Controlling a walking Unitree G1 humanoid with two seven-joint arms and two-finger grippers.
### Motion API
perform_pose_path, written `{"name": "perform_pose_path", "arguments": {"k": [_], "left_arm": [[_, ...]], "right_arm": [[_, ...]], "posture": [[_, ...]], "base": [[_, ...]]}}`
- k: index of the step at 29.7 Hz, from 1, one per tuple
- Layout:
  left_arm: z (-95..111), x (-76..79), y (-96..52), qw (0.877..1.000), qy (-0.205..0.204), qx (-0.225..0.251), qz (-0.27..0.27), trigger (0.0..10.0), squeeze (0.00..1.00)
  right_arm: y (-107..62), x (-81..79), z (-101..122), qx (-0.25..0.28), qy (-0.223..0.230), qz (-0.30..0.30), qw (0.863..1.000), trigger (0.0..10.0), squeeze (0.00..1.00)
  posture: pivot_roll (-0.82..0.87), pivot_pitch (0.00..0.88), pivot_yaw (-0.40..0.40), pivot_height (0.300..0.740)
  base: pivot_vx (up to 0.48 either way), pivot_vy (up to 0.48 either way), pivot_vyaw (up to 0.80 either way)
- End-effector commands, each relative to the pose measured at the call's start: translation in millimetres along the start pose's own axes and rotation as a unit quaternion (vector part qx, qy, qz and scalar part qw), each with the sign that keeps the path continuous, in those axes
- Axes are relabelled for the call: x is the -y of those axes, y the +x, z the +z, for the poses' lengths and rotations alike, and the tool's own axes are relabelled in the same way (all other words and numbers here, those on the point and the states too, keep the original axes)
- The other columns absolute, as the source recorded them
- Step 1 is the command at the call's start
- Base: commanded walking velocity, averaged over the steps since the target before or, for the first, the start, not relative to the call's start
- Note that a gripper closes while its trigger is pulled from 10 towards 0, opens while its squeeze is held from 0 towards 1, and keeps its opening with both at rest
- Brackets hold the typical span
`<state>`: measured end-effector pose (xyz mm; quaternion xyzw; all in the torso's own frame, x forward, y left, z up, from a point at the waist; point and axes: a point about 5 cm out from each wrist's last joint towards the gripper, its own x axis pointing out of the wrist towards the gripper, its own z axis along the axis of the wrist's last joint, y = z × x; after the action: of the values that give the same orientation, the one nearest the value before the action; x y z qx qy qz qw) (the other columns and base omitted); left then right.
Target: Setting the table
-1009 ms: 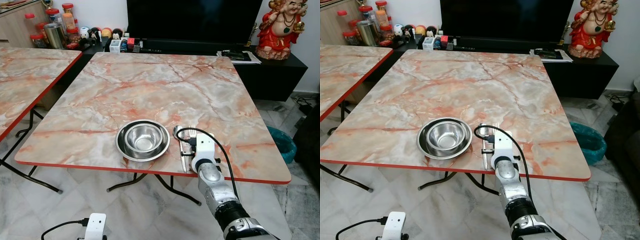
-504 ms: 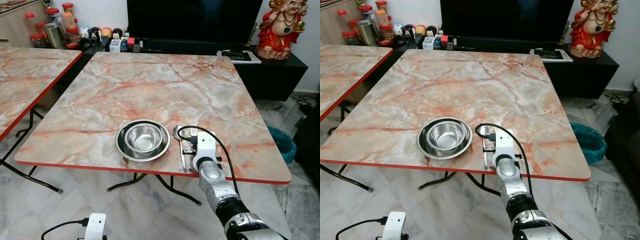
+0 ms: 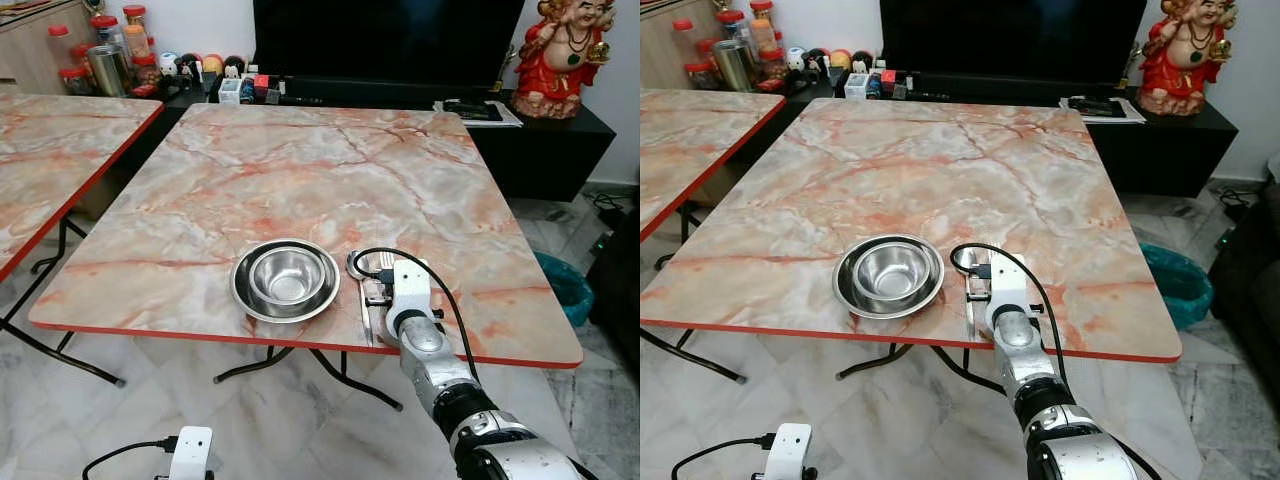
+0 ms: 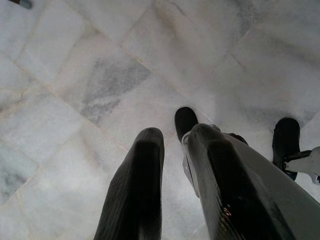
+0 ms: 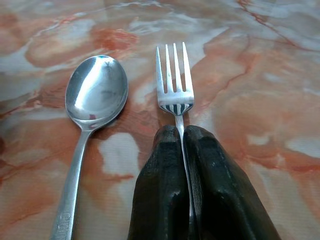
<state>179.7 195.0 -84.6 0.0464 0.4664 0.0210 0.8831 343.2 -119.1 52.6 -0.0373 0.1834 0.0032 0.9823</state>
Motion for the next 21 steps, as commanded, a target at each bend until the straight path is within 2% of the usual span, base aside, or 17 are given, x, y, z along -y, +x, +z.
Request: {"name": "perform_pose_path", "arguments": {"k": [1,12,13,14,15,21], "left_arm": [[-3.4,-1.7,-0.4,1.000,0.005,-0.010,0.004,10.0,0.00],[-4.1,-1.8,-0.4,1.000,0.007,-0.013,0.003,10.0,0.00],[-4.1,-1.8,-0.4,1.000,0.007,-0.013,0.003,10.0,0.00],[-4.1,-1.8,-0.4,1.000,0.007,-0.013,0.003,10.0,0.00],[-4.2,-1.8,-0.5,1.000,0.008,-0.013,0.003,10.0,0.00],[-4.1,-1.7,-0.4,1.000,0.008,-0.013,0.003,10.0,0.00]], "right_arm": [[1.1,-0.8,1.1,-0.003,0.006,0.002,1.000,10.0,0.00],[0.8,-3.9,-2.2,-0.009,0.015,0.007,1.000,10.0,0.00],[0.8,-3.9,-2.3,-0.010,0.015,0.007,1.000,10.0,0.36],[0.7,-4.0,-2.5,-0.010,0.017,0.008,1.000,10.0,0.36],[0.6,-4.3,-2.9,-0.010,0.018,0.009,1.000,10.0,1.00],[0.5,-4.1,-3.7,-0.012,0.020,0.008,1.000,10.0,1.00]], "posture": [[0.02,0.000,-0.022,0.736],[0.02,0.000,-0.021,0.736],[0.02,0.000,-0.021,0.736],[0.02,0.000,-0.021,0.736],[0.02,0.000,-0.019,0.736],[0.02,0.000,-0.020,0.736]], "base": [[0.000,0.000,0.00],[0.000,0.000,0.00],[0.000,0.000,0.00],[0.000,0.000,0.00],[0.000,0.000,0.00],[0.000,0.000,0.00]]}}
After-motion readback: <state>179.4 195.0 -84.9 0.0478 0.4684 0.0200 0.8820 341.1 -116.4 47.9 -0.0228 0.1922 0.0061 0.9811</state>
